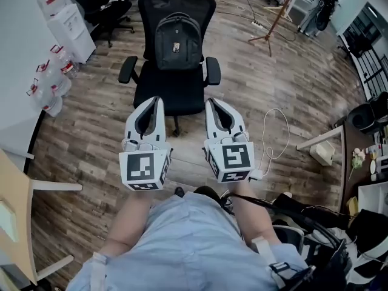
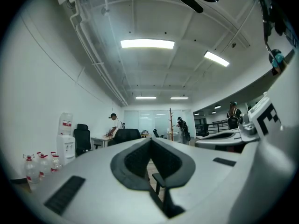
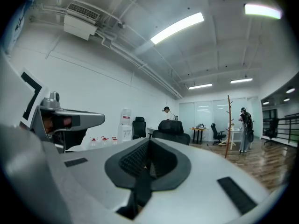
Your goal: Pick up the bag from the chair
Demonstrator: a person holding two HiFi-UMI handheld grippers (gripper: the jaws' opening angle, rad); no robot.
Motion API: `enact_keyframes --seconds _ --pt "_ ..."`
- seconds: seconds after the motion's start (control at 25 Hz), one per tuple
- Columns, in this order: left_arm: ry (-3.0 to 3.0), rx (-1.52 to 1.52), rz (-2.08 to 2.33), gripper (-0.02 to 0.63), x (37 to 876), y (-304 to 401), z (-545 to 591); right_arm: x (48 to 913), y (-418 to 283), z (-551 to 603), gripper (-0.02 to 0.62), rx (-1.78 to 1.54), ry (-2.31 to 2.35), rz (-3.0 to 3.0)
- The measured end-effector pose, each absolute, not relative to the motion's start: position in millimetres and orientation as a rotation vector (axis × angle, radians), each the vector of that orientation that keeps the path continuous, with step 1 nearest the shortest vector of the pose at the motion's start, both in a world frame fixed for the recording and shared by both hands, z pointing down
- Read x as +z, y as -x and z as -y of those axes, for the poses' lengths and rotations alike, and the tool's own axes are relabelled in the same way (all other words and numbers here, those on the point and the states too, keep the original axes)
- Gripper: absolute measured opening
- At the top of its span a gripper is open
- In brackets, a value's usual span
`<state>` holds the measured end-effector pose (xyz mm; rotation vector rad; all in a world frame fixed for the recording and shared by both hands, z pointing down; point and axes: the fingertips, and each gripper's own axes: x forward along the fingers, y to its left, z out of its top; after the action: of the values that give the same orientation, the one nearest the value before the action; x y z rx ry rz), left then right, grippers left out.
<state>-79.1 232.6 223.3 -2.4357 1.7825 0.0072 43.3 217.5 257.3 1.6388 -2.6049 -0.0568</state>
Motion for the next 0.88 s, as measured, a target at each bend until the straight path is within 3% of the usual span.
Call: enact_keyframes --seconds 0.88 --pt "2.423 -0.151 -1.825 0.002 254 56 -24 289 -72 -2 0.002 0.038 -1.651 2.605"
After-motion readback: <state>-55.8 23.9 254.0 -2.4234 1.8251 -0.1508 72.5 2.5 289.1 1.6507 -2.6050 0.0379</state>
